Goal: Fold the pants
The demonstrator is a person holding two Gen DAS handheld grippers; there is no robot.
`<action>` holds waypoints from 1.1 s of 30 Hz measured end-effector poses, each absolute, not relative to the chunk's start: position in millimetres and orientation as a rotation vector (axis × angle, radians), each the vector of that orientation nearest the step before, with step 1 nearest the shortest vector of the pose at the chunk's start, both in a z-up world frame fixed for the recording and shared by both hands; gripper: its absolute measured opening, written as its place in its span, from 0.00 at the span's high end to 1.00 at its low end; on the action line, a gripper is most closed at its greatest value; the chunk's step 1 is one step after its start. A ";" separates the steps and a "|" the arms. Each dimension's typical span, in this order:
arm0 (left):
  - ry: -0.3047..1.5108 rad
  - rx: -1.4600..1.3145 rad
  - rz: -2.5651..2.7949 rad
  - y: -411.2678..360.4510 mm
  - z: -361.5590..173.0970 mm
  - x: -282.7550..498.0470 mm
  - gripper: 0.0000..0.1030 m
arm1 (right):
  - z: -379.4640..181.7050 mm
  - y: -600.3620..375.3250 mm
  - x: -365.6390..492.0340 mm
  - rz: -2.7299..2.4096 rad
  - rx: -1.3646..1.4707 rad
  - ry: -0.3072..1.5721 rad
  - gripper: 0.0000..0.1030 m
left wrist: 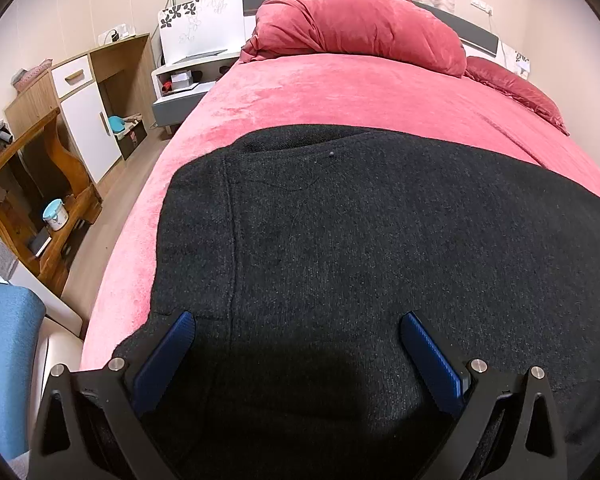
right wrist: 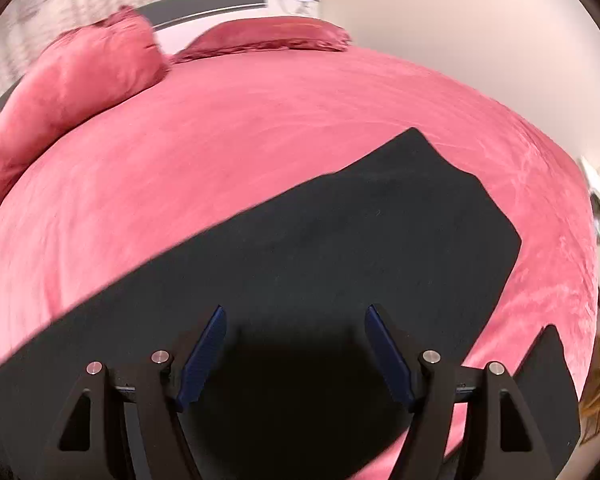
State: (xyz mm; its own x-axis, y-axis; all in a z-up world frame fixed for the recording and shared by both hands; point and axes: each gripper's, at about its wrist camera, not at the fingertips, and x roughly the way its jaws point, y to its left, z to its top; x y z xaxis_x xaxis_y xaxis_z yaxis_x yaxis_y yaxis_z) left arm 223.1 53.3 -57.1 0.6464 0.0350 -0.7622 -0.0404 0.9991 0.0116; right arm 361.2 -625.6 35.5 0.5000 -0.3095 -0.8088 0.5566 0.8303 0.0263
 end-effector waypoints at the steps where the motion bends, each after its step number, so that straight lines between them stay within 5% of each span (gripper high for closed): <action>1: 0.868 -0.007 0.044 53.0 -57.1 223.7 0.00 | 36.3 -633.1 364.3 -0.546 0.316 0.905 0.29; 12: 0.716 -0.129 0.085 75.0 -2.0 251.9 0.00 | 23.6 -712.4 420.9 -0.653 0.592 0.891 0.29; 28: 0.974 -0.389 0.146 134.2 -40.7 347.1 0.00 | -9.0 -722.6 466.9 -0.893 0.528 1.050 0.30; 30: 0.963 -0.402 0.106 130.3 -44.4 345.2 0.01 | -7.3 -726.3 456.1 -0.896 0.556 1.024 0.51; 31: 0.954 -0.393 0.081 127.0 -44.8 344.2 0.05 | -5.9 -727.5 452.4 -0.889 0.554 1.013 0.72; 33: 0.954 -0.360 0.042 121.8 -45.5 345.5 0.18 | -3.4 -731.1 443.3 -0.856 0.562 1.002 0.79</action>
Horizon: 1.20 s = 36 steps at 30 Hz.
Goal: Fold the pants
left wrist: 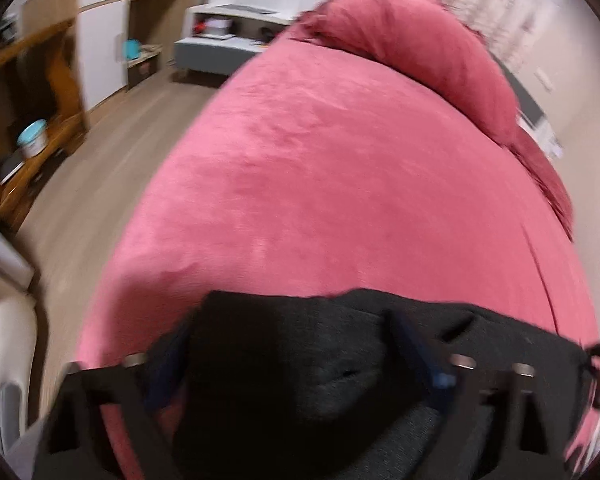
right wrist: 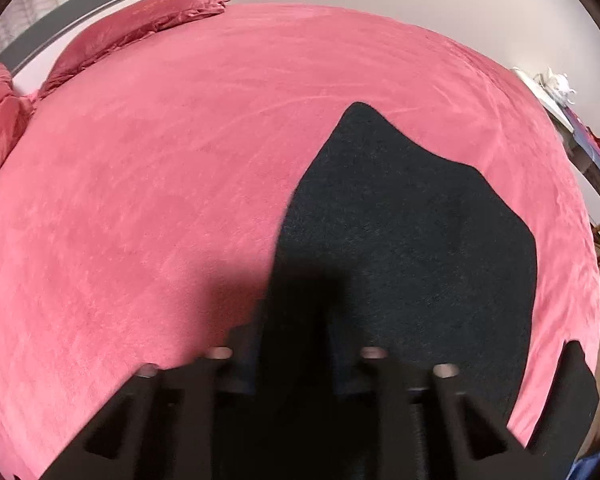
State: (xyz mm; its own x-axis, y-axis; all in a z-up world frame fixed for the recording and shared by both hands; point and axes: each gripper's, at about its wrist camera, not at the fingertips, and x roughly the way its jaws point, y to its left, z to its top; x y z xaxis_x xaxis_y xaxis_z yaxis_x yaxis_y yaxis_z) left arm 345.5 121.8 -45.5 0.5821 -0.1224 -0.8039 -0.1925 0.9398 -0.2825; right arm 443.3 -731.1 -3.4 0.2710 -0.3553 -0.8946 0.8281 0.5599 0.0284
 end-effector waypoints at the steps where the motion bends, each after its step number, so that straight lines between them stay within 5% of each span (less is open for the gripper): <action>1: 0.960 -0.322 0.049 117.6 -45.5 346.1 0.23 | -3.2 -733.0 438.3 -0.834 0.578 0.997 0.86; 5: 0.956 -0.333 0.029 120.5 -40.3 342.5 0.44 | 2.3 -739.2 404.6 -0.745 0.662 0.919 0.90; 8: 0.944 -0.316 -0.002 120.4 -32.4 339.9 0.50 | 3.9 -744.6 381.0 -0.715 0.724 0.875 0.90; 25: 0.753 -0.367 -0.095 118.9 48.3 270.8 0.55 | 61.6 -741.2 266.4 -0.575 0.986 0.682 0.91; 36: 0.595 -0.471 -0.167 144.8 82.6 149.9 0.57 | 98.4 -722.3 99.9 -0.472 1.083 0.496 0.91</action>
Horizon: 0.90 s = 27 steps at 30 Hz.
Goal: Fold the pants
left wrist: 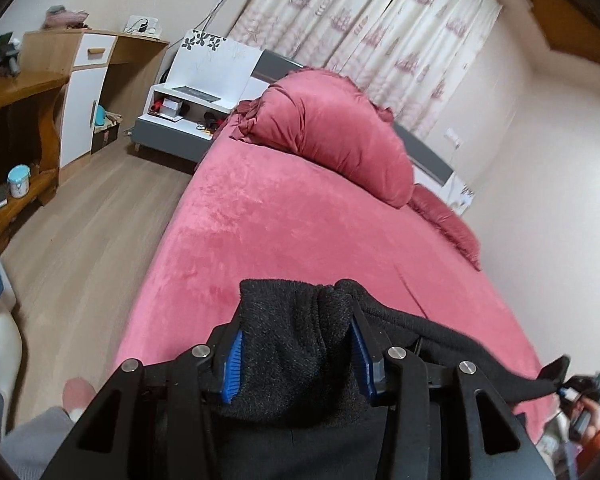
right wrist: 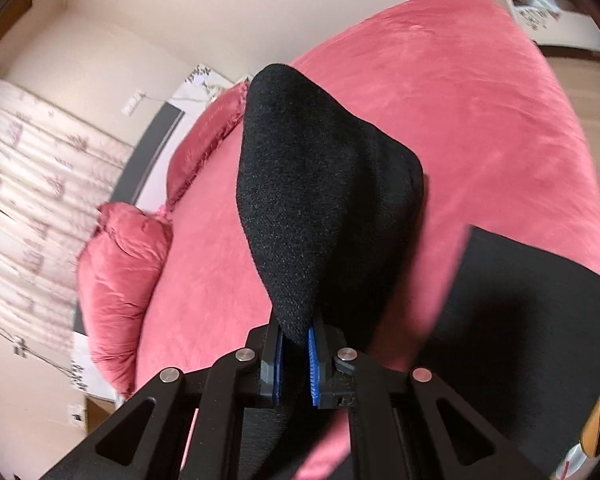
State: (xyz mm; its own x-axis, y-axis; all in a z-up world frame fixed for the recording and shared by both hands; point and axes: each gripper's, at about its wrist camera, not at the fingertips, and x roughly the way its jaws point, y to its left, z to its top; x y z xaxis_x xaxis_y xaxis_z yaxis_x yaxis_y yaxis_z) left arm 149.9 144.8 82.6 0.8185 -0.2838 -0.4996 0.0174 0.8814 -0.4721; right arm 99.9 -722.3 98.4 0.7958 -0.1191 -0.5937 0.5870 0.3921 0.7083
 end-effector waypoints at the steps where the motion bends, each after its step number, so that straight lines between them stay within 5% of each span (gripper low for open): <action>1: 0.598 -0.478 -0.170 148.2 80.5 137.6 0.57 | 95.6 -721.0 79.9 -0.472 1.095 0.486 0.91; 13: 0.807 -0.545 -0.144 164.3 -7.9 47.4 0.55 | -43.9 -717.2 -56.9 -0.509 1.321 0.455 0.87; 15: 0.790 -0.569 -0.141 166.7 -7.3 47.2 0.49 | -52.7 -711.6 -58.0 -0.488 1.350 0.412 0.79; 16: 0.783 -0.577 -0.137 167.6 -6.2 47.1 0.49 | -56.0 -709.0 -57.0 -0.480 1.369 0.401 0.68; 21: 0.794 -0.691 -0.153 178.1 -9.4 42.2 0.33 | -65.1 -702.4 -57.3 -0.409 1.431 0.345 0.55; 25: 0.769 -0.884 -0.181 189.5 -7.8 37.0 0.20 | -64.3 -710.1 -78.5 -0.397 1.452 0.268 0.32; 27: 0.766 -0.938 -0.183 189.6 -5.6 37.8 0.14 | -65.9 -721.3 -84.8 -0.400 1.477 0.241 0.31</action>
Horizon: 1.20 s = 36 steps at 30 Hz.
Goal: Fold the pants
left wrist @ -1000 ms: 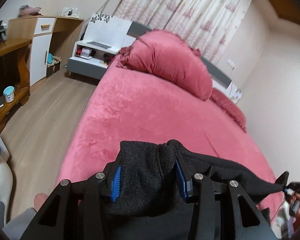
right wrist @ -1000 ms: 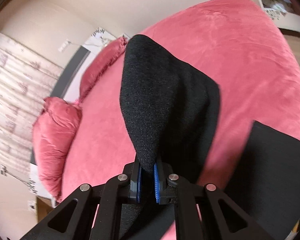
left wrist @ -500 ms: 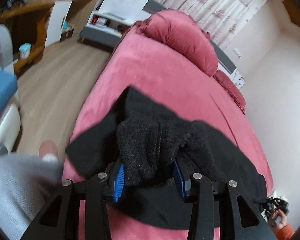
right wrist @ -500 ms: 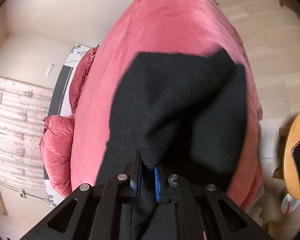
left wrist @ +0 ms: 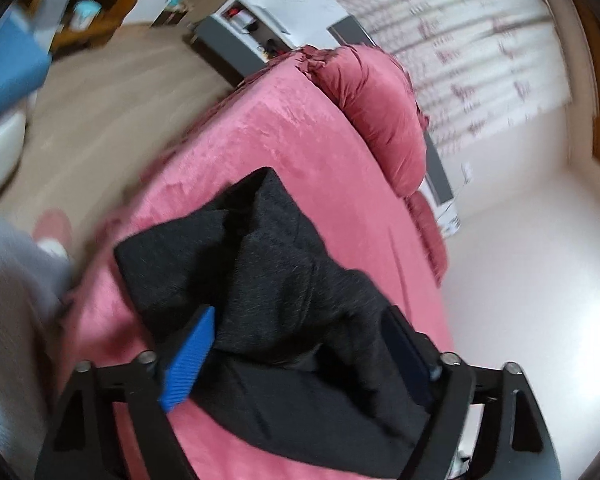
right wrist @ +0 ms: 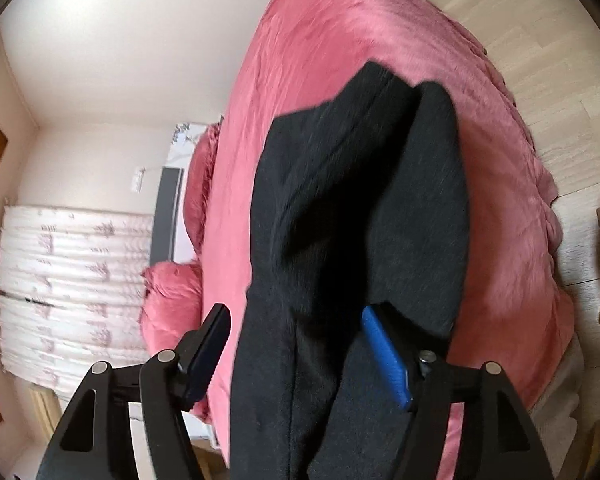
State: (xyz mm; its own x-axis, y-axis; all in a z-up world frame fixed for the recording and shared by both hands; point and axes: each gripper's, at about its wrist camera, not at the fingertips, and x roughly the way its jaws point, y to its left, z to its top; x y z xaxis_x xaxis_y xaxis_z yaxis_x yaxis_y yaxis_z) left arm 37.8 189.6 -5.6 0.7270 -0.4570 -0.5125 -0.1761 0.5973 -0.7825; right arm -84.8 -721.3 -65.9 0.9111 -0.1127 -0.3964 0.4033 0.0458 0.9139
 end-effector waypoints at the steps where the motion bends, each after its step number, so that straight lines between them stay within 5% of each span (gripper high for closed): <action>1: 0.771 -0.949 -0.177 188.4 -5.0 39.8 0.11 | -67.1 -726.9 -86.4 -0.405 1.490 0.232 0.31; 7: 0.894 -0.968 -0.055 179.9 -8.8 68.1 0.10 | -62.3 -767.7 -76.8 -0.549 1.512 0.292 0.31; 10: 1.000 -0.900 0.074 173.7 -13.0 83.5 0.25 | -58.4 -786.9 -62.3 -0.641 1.466 0.453 0.37; 13: 1.038 -0.897 0.145 171.3 -10.6 89.6 0.33 | -46.9 -797.0 -53.4 -0.683 1.408 0.550 0.90; 17: 1.031 -0.905 0.121 179.2 2.8 90.8 0.57 | -15.0 -805.0 -58.4 -0.581 1.368 0.518 0.92; 20: 0.989 -1.013 0.045 191.3 5.6 86.2 0.65 | 29.1 -801.9 -69.3 -0.439 1.285 0.380 0.93; 24: 0.956 -1.016 -0.021 201.2 7.2 77.9 0.66 | 45.0 -790.1 -99.7 -0.357 1.175 0.315 0.93; 29: 0.978 -1.066 -0.051 209.2 -14.5 69.0 0.66 | -49.7 -804.9 -128.4 -0.540 1.348 0.514 0.92; 30: 0.980 -1.083 -0.057 210.8 -17.7 68.0 0.66 | -72.0 -807.1 -134.4 -0.595 1.388 0.556 0.89; 32: 0.980 -1.074 -0.070 210.5 -17.7 68.7 0.65 | -95.1 -802.7 -143.1 -0.671 1.459 0.540 0.64; 36: 0.967 -0.959 -0.080 198.9 -8.7 70.1 0.57 | -71.6 -786.3 -144.1 -0.824 1.375 0.472 0.63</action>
